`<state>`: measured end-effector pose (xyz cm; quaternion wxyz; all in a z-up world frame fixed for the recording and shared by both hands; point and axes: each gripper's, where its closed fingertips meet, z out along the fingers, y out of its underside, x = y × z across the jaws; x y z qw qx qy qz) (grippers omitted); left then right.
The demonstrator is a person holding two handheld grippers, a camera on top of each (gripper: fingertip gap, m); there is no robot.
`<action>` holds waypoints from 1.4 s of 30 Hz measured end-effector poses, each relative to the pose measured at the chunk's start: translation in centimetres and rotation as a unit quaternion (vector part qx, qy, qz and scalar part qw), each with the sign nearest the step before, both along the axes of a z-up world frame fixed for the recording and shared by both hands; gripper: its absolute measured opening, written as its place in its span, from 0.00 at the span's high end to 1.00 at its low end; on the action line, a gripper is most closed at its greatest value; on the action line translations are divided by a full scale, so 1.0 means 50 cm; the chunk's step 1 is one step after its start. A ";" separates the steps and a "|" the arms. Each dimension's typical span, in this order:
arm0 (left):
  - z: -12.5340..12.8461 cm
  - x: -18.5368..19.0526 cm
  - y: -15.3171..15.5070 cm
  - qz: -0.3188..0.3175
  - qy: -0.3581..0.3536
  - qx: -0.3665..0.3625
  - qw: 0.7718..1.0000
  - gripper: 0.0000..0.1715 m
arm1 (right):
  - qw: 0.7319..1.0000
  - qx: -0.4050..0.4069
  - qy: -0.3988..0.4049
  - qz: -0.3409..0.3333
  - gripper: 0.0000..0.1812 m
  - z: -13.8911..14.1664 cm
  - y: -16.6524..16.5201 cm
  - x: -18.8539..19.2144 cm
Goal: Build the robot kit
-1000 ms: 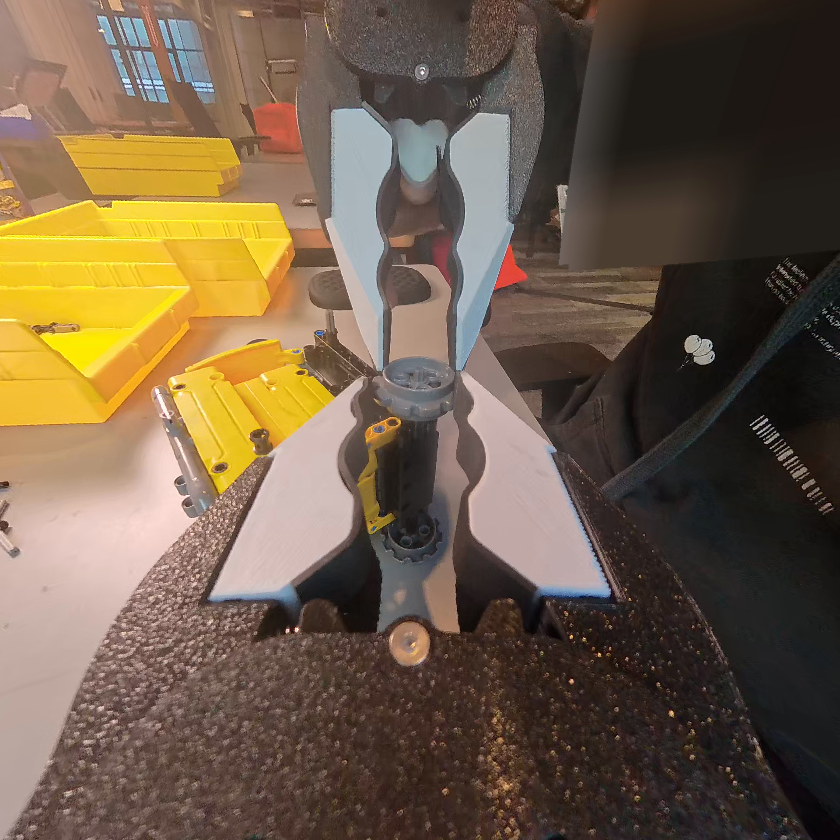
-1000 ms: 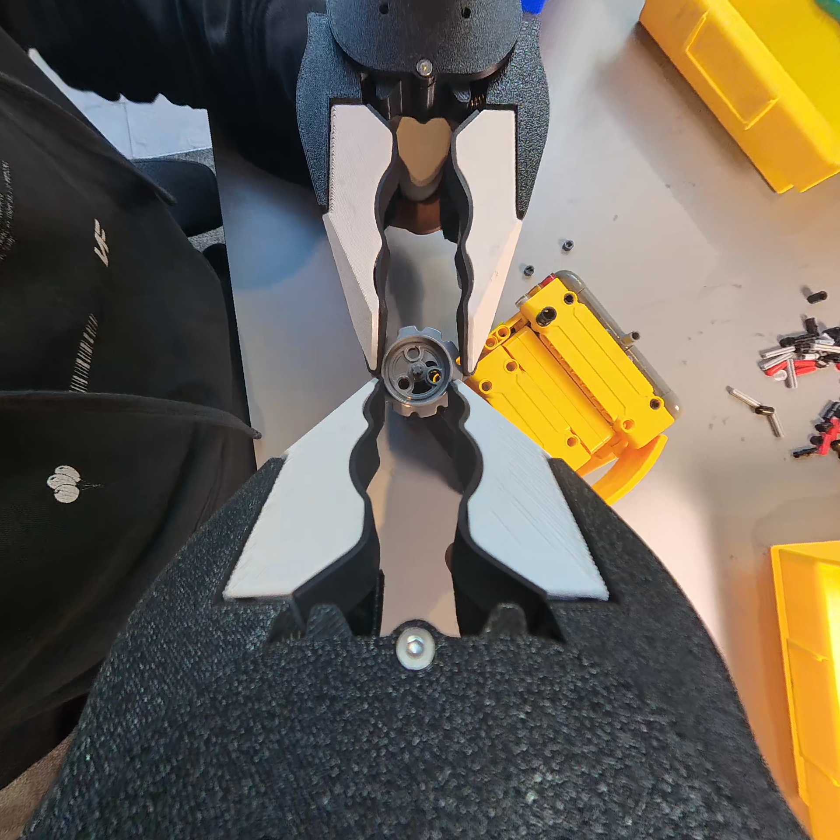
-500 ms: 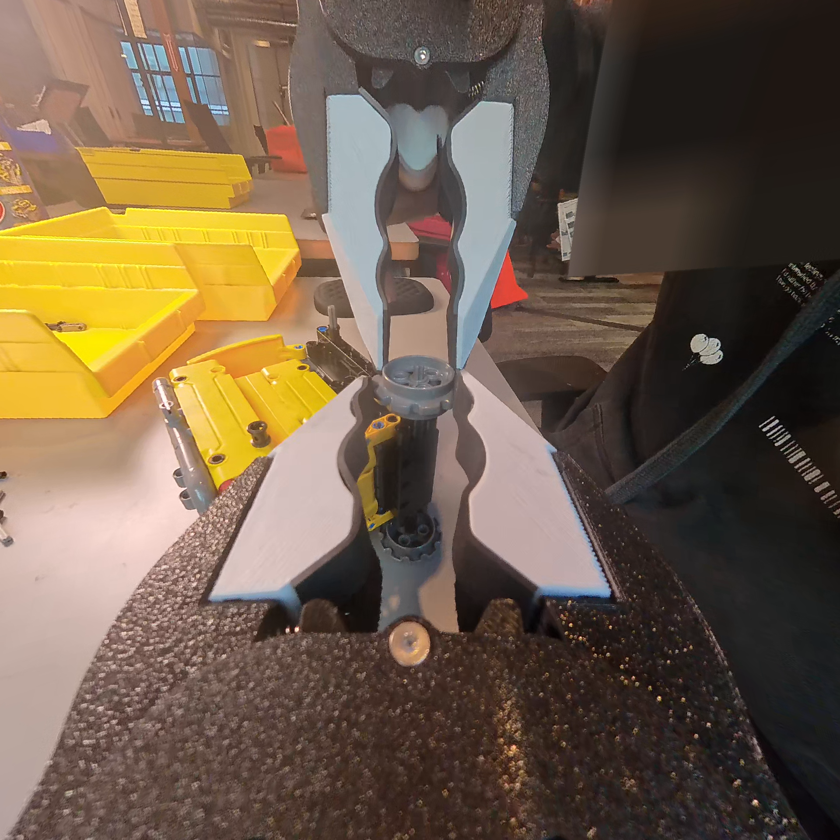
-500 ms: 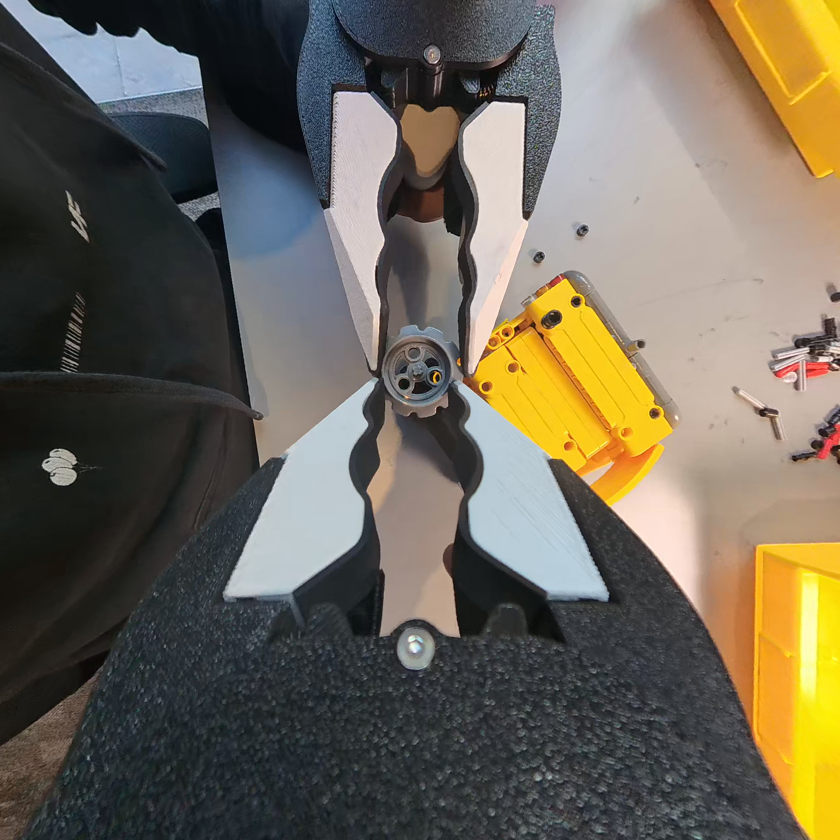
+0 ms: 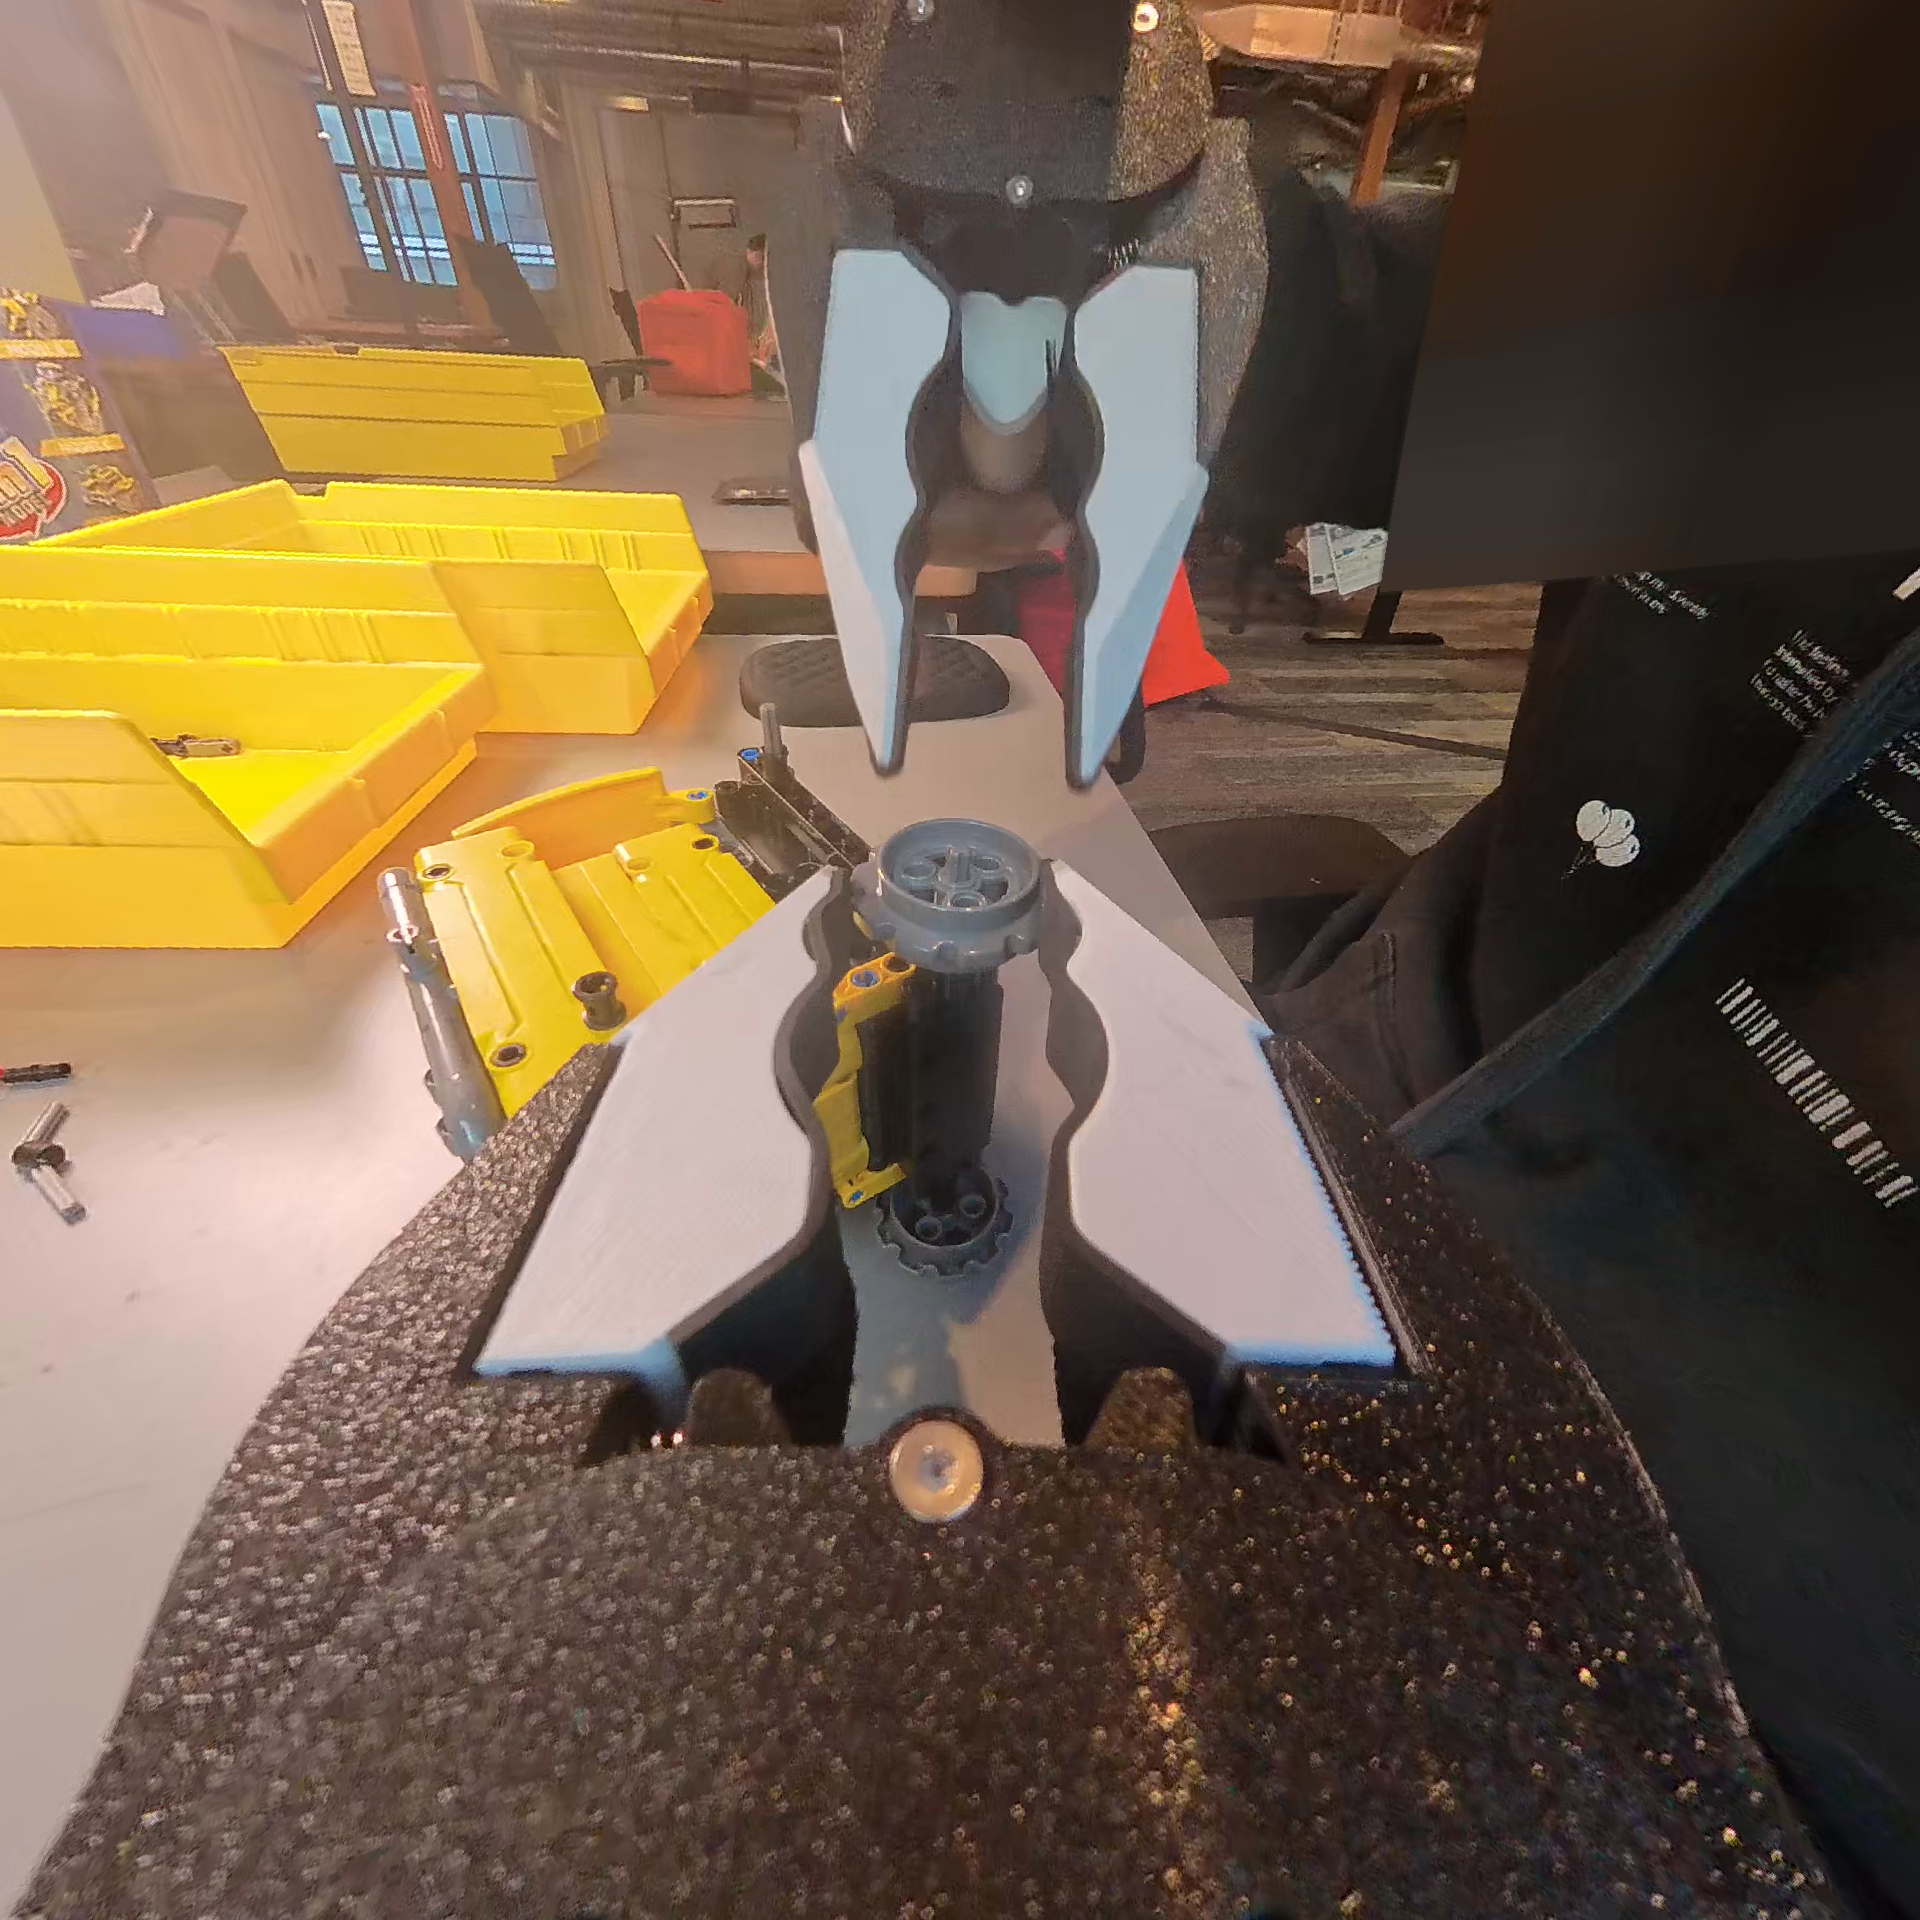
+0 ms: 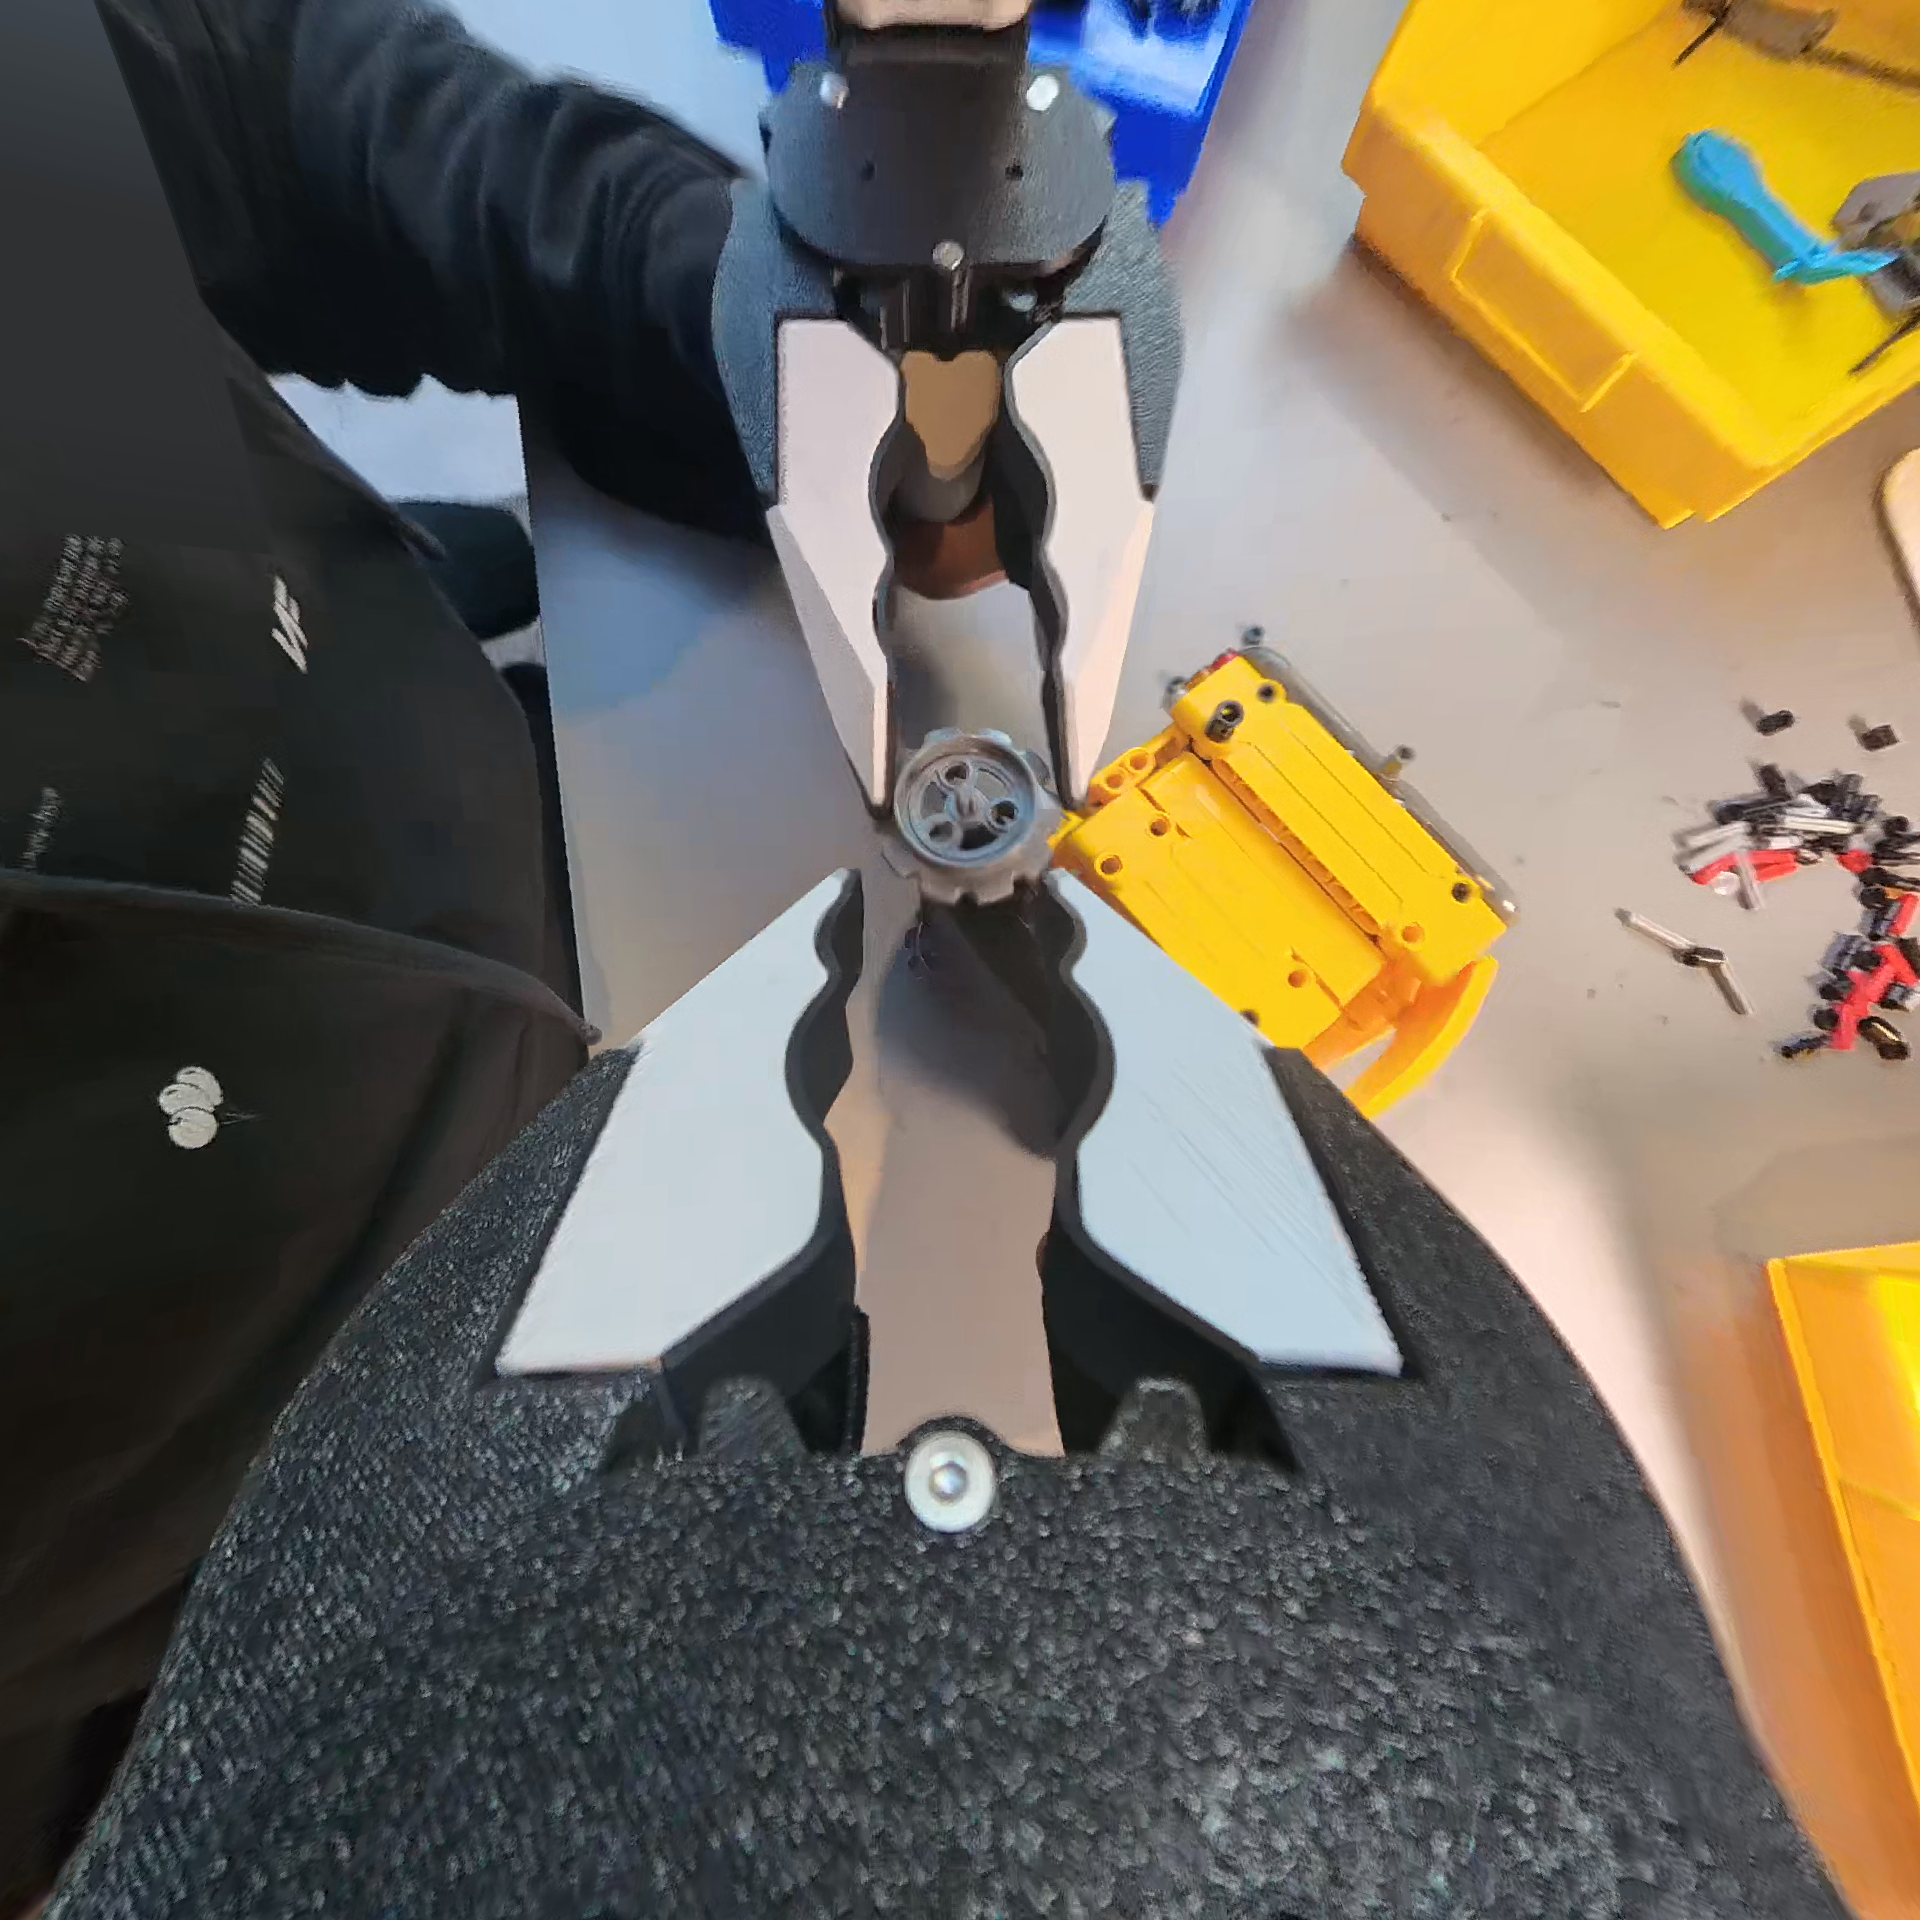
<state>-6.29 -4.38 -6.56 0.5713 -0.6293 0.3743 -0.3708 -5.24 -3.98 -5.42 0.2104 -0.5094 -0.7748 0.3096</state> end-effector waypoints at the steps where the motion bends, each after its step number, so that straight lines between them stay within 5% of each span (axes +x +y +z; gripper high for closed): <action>1: 0.000 -0.002 0.000 0.001 -0.001 0.000 1.000 0.80 | 1.000 -0.005 0.020 -0.013 0.81 0.013 0.015 0.011; 6: 0.003 -0.007 -0.003 -0.007 -0.012 0.000 1.000 0.78 | 0.985 0.019 0.083 -0.151 0.81 0.015 0.194 0.107; 12: -0.014 -0.007 0.001 -0.004 0.016 0.002 1.000 0.73 | 0.949 0.012 0.050 -0.310 0.83 -0.139 0.408 0.250; 16: -0.028 0.005 0.004 -0.005 0.027 -0.003 1.000 0.77 | 0.949 -0.025 0.057 -0.310 0.85 -0.197 0.409 0.246; 22: -0.027 -0.008 0.009 -0.010 0.004 -0.015 1.000 0.98 | 0.967 -0.022 0.071 -0.243 0.85 -0.228 0.348 0.185; 30: -0.005 -0.032 0.011 -0.003 -0.031 -0.012 0.999 0.98 | 0.975 -0.033 0.115 -0.187 0.85 -0.205 0.301 0.148; 33: 0.015 -0.067 0.019 0.034 -0.057 -0.004 0.998 0.92 | 0.969 0.002 0.127 -0.214 0.84 -0.189 0.339 0.162; 36: 0.037 -0.111 0.030 0.080 -0.099 0.004 0.992 0.85 | 0.942 0.056 0.111 -0.310 0.80 -0.180 0.447 0.214; 39: 0.045 -0.136 0.040 0.108 -0.111 0.009 0.988 0.82 | 0.933 0.048 0.031 -0.356 0.68 -0.227 0.505 0.263; 42: 0.040 -0.146 0.052 0.130 -0.101 0.007 0.986 0.78 | 0.930 0.029 -0.004 -0.366 0.72 -0.264 0.517 0.270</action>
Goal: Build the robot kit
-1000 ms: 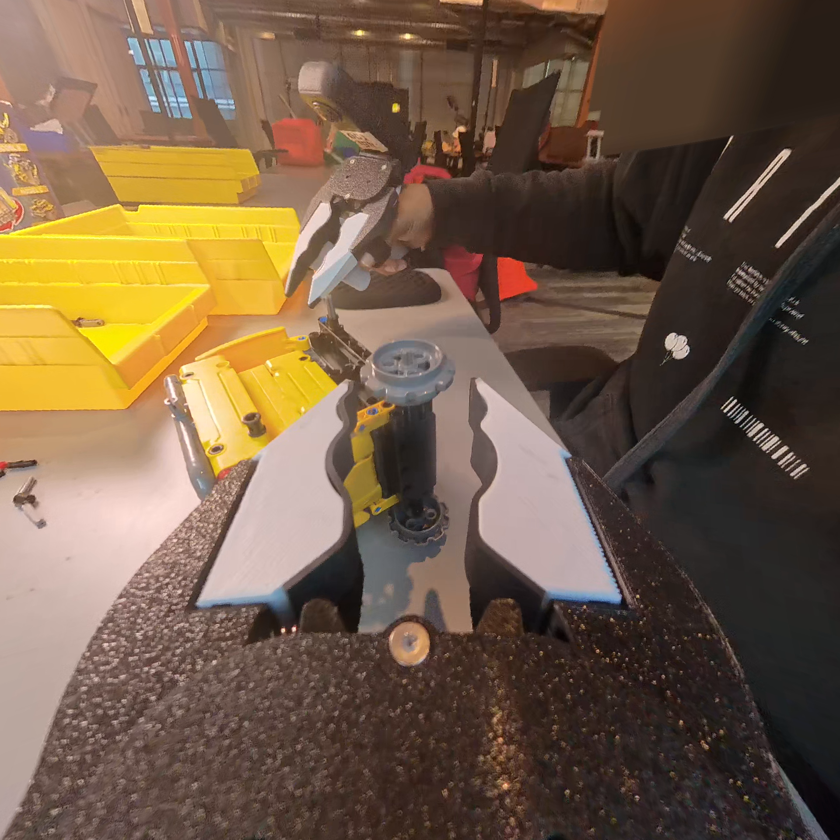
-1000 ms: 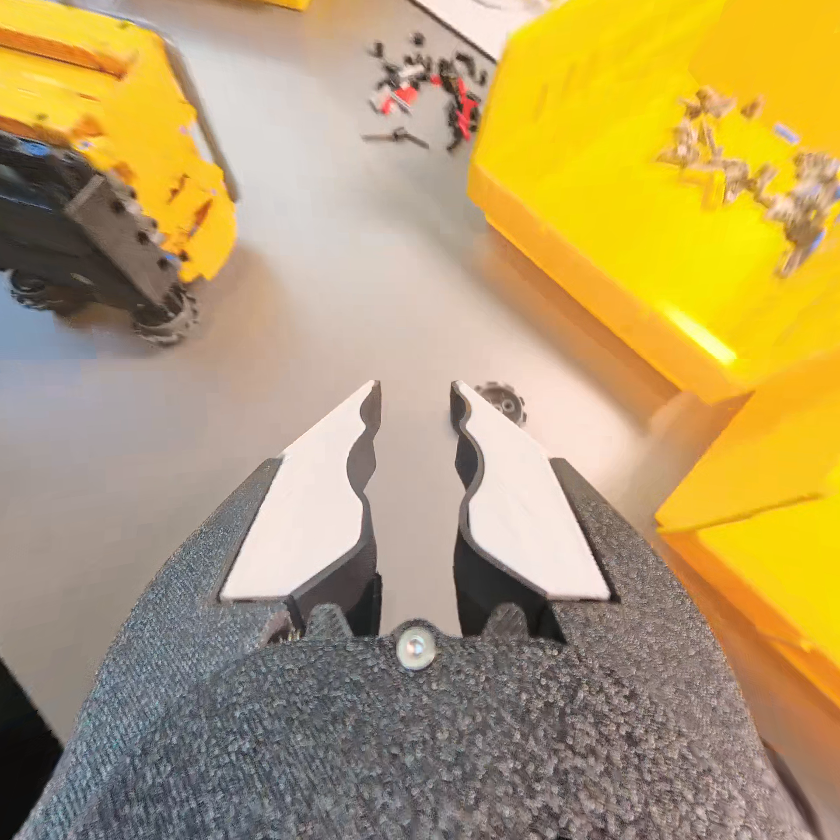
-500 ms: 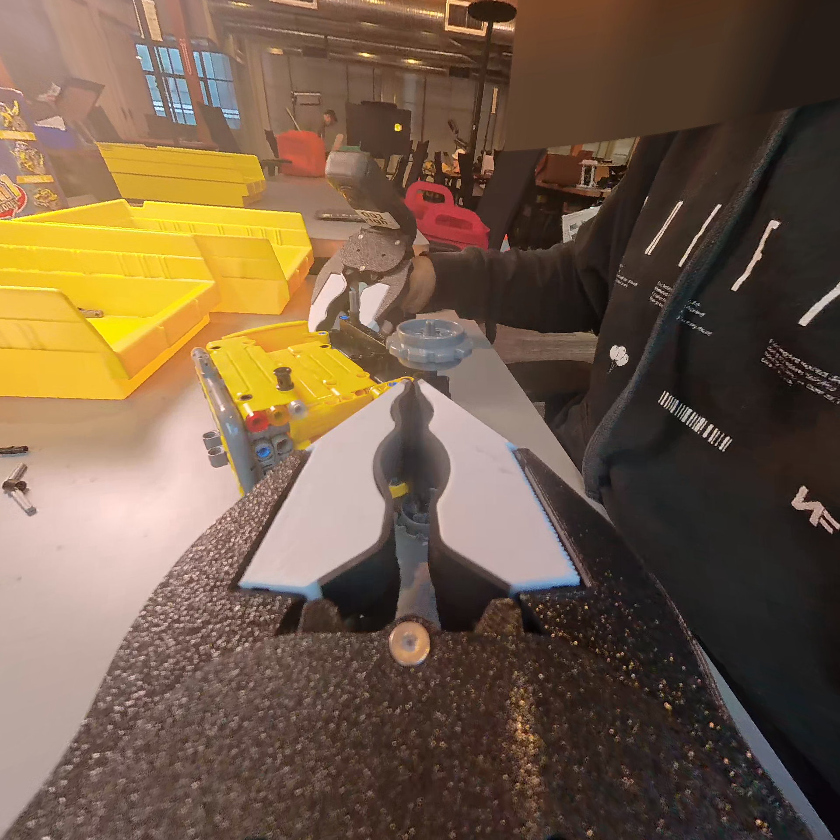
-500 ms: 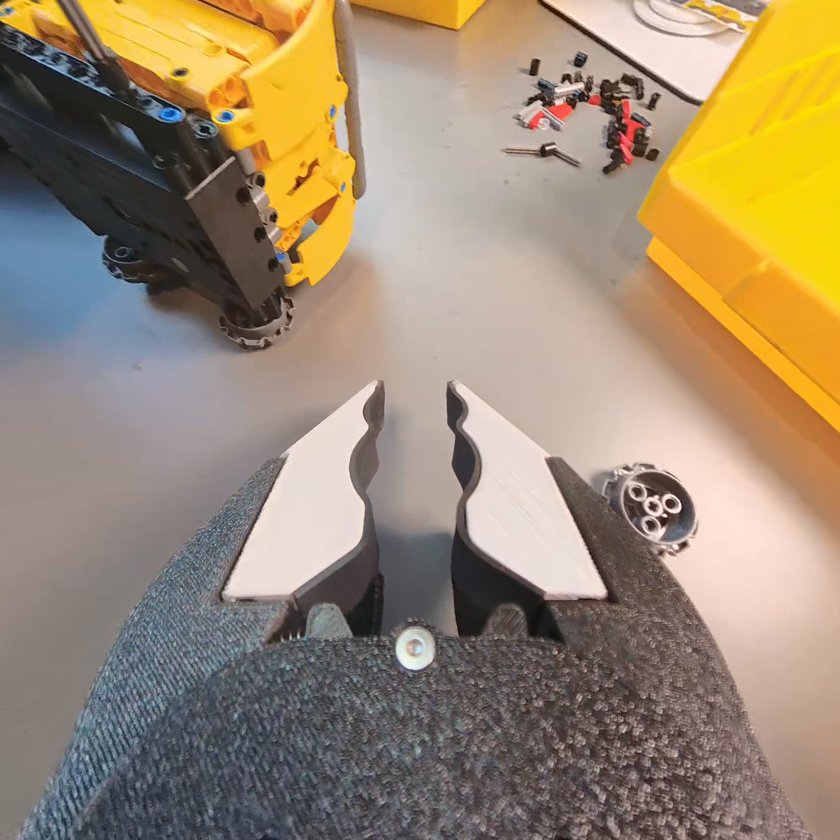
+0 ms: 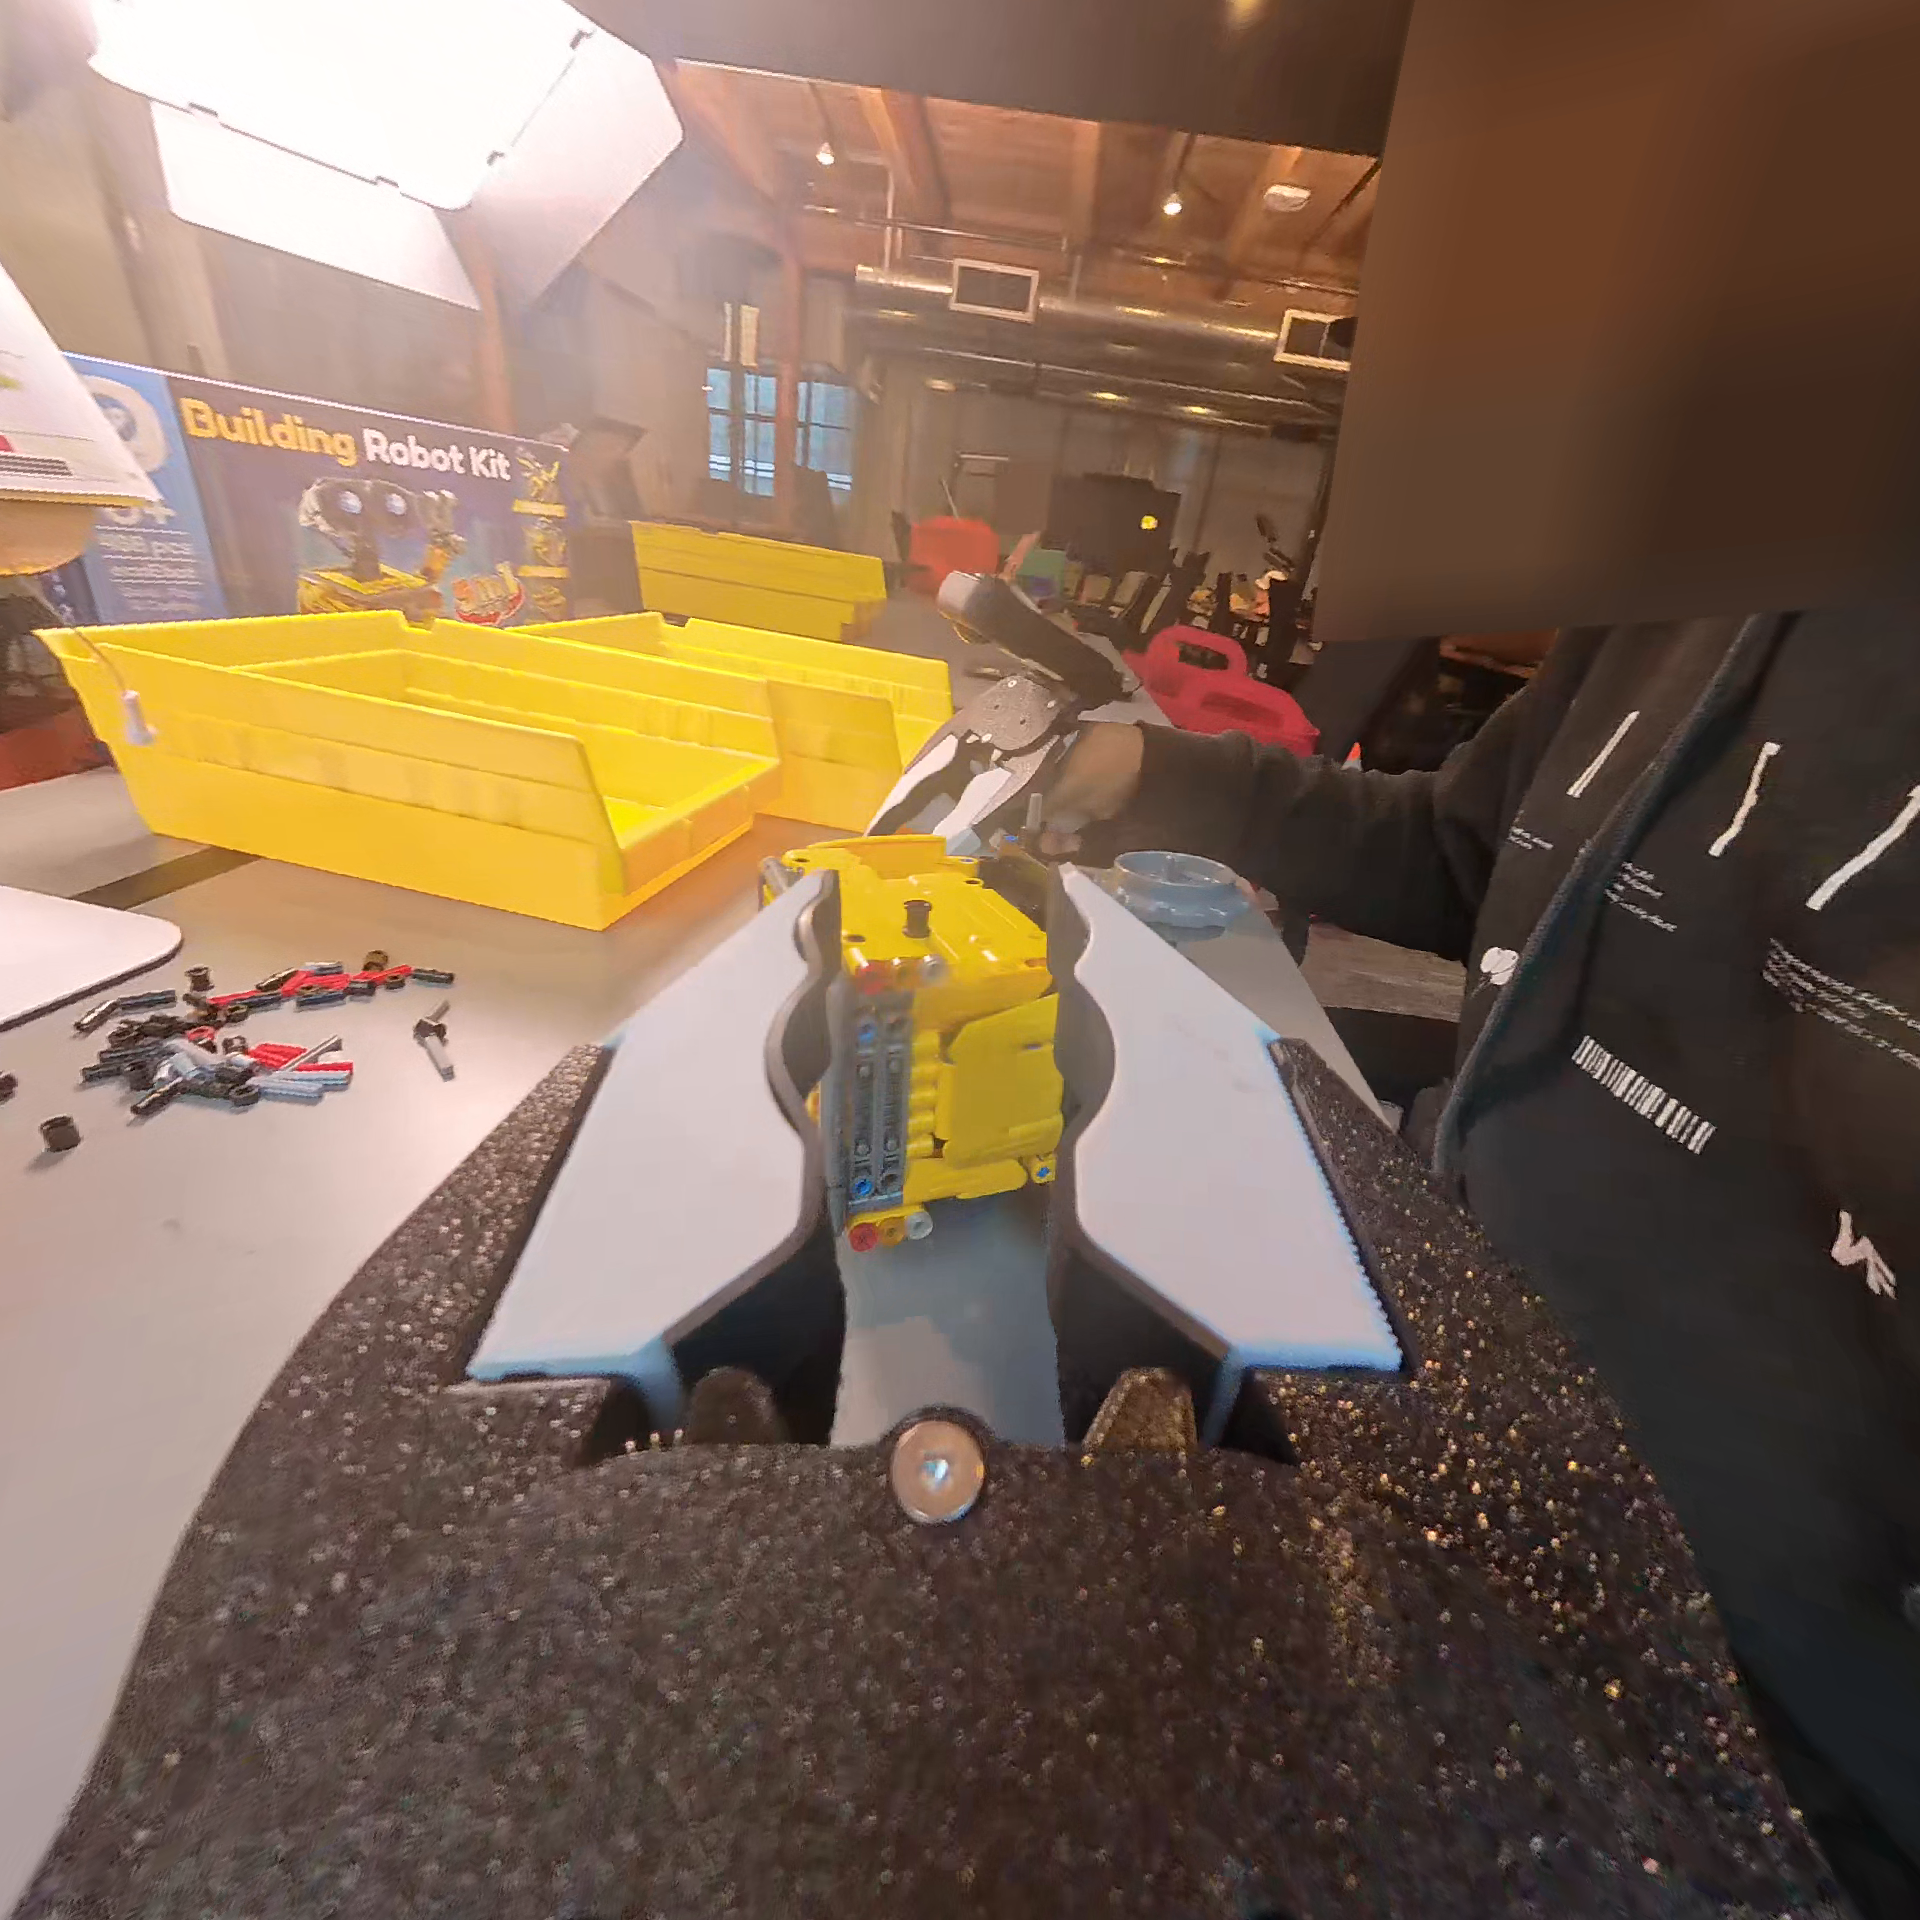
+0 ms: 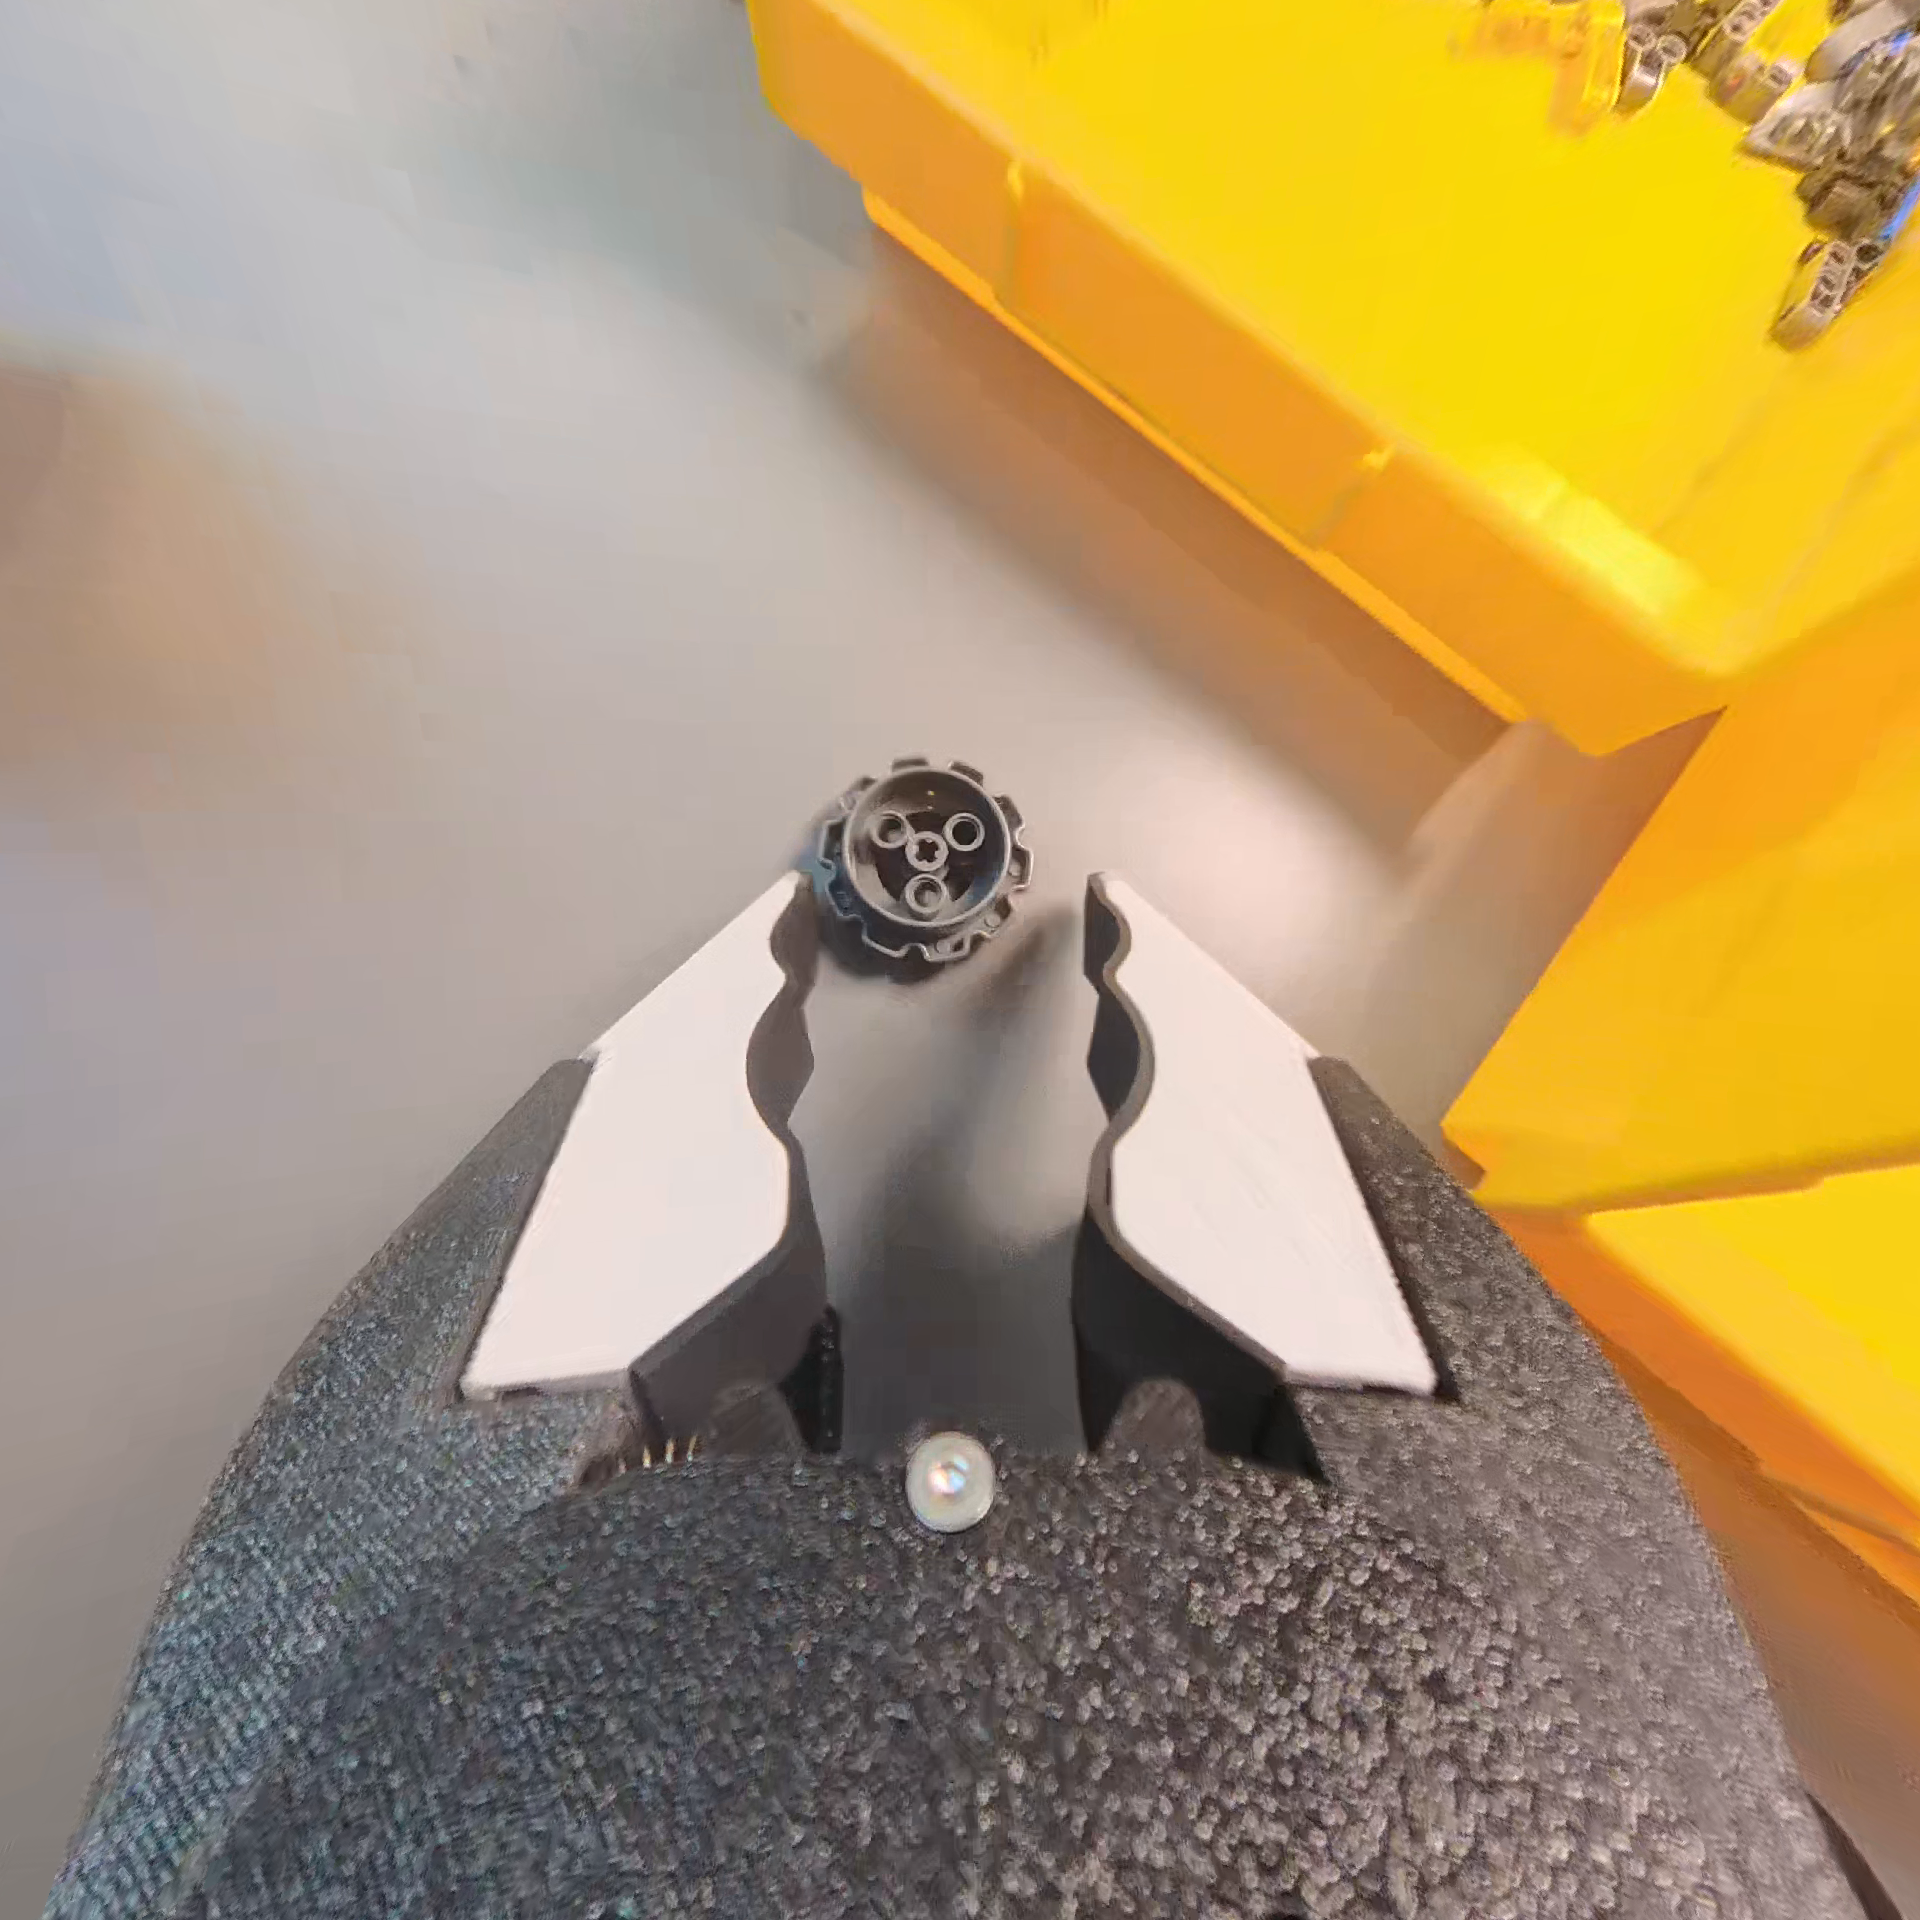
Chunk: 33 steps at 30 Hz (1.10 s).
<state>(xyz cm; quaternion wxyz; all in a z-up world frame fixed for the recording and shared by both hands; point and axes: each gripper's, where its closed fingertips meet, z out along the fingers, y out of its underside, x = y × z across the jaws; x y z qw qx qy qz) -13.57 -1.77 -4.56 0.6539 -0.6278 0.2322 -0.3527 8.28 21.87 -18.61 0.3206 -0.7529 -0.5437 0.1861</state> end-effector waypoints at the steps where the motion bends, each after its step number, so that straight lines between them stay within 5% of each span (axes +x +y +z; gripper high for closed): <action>1: -0.004 -0.003 0.005 0.009 0.004 -0.005 1.000 0.77 | 1.000 0.007 0.000 -0.001 0.76 -0.003 0.005 -0.002; 6: -0.011 -0.010 0.026 0.034 0.011 -0.043 0.998 0.68 | 0.994 0.010 0.074 0.082 0.79 0.049 -0.046 -0.051; 9: 0.010 0.007 0.035 0.025 0.007 -0.056 0.998 0.69 | 0.974 0.099 0.136 0.150 0.79 0.135 -0.099 -0.093; 17: 0.105 0.132 0.109 -0.050 -0.016 -0.150 0.987 0.75 | 0.857 0.327 0.243 0.317 0.79 0.358 -0.301 -0.206; 20: 0.123 0.183 0.115 -0.118 -0.047 -0.186 0.974 0.77 | 0.813 0.397 0.238 0.352 0.79 0.394 -0.349 -0.241; 24: 0.130 0.204 0.100 -0.153 -0.031 -0.167 0.973 0.92 | 0.777 0.474 0.212 0.356 0.79 0.408 -0.363 -0.254; 26: 0.135 0.206 0.085 -0.155 0.009 -0.118 0.981 0.92 | 0.788 0.441 0.243 0.354 0.81 0.417 -0.373 -0.244; 29: 0.127 0.200 0.071 -0.112 0.134 -0.004 0.985 0.92 | 0.843 0.243 0.314 0.364 0.78 0.424 -0.391 -0.219; 31: 0.114 0.201 0.067 -0.057 0.265 0.101 0.957 0.92 | 0.868 0.079 0.340 0.354 0.76 0.422 -0.394 -0.210; 33: 0.100 0.206 0.068 -0.010 0.390 0.187 0.901 0.92 | 0.867 -0.081 0.344 0.352 0.72 0.412 -0.409 -0.204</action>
